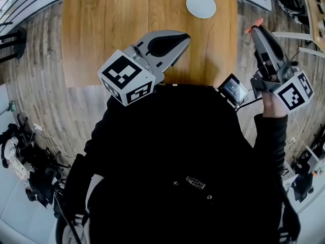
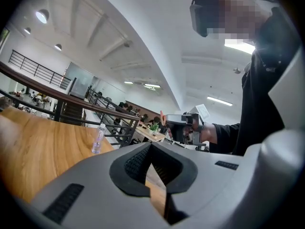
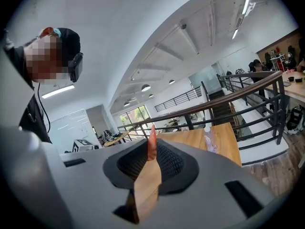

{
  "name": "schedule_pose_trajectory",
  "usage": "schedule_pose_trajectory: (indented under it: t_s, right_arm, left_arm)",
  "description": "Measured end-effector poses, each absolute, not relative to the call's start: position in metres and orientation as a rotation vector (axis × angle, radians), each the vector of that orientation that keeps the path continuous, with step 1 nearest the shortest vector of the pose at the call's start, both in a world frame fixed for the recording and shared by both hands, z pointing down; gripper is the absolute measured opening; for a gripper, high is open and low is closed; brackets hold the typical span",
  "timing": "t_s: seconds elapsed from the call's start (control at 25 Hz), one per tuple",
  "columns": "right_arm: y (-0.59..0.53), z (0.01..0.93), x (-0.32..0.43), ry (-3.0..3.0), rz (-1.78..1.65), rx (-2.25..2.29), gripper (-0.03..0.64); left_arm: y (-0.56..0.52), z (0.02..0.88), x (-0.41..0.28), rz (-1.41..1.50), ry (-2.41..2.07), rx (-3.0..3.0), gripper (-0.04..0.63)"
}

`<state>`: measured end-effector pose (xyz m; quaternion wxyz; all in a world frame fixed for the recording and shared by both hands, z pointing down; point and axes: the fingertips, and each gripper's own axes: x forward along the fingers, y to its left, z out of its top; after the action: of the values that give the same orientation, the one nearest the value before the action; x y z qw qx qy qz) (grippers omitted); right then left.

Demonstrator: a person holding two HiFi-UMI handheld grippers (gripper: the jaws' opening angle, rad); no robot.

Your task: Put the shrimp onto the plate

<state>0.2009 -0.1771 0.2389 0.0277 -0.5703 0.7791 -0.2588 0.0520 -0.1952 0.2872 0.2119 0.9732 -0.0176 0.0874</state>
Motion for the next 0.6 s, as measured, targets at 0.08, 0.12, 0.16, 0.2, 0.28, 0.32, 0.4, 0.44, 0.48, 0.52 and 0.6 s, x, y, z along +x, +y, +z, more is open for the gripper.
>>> schedule_pose_trajectory:
  t_s: [0.08,0.12,0.16,0.2,0.28,0.32,0.4,0.44,0.48,0.52,0.6]
  right_arm:
    - [-0.179,0.237,0.201,2.418,-0.794,-1.746,0.067]
    - [-0.18,0.238,0.201,2.423,-0.793,-1.74,0.067]
    - [-0.181,0.239,0.202,2.429,-0.792,-1.738,0.067]
    - [-0.181,0.242,0.204,2.434,-0.795,-1.74,0.067]
    - [-0.178,0.251,0.21,2.438,-0.812,-1.745,0.067]
    - [-0.178,0.254,0.214,2.443,-0.819,-1.748,0.067]
    - [-0.179,0.261,0.223,2.461,-0.831,-1.744,0.067]
    - [-0.182,0.263,0.228,2.478,-0.83,-1.738,0.067]
    - [-0.184,0.264,0.231,2.497,-0.828,-1.728,0.067]
    - [-0.186,0.266,0.233,2.511,-0.83,-1.715,0.067]
    - [-0.188,0.271,0.233,2.52,-0.848,-1.683,0.067]
  left_arm:
    - [-0.195,0.284,0.051,0.242,-0.058,2.707,0.003]
    - [-0.196,0.282,0.05,0.239,-0.065,2.711,0.003]
    - [-0.199,0.281,0.048,0.233,-0.08,2.713,0.003]
    - [-0.202,0.28,0.046,0.228,-0.104,2.712,0.003]
    - [-0.208,0.283,0.042,0.236,-0.155,2.703,0.003]
    - [-0.209,0.286,0.042,0.249,-0.17,2.701,0.003]
    - [-0.21,0.289,0.048,0.275,-0.177,2.702,0.003]
    - [-0.21,0.289,0.053,0.279,-0.178,2.702,0.003]
    - [-0.21,0.289,0.057,0.277,-0.181,2.7,0.003]
    - [-0.211,0.289,0.059,0.275,-0.19,2.696,0.003]
    - [-0.211,0.291,0.059,0.283,-0.227,2.688,0.003]
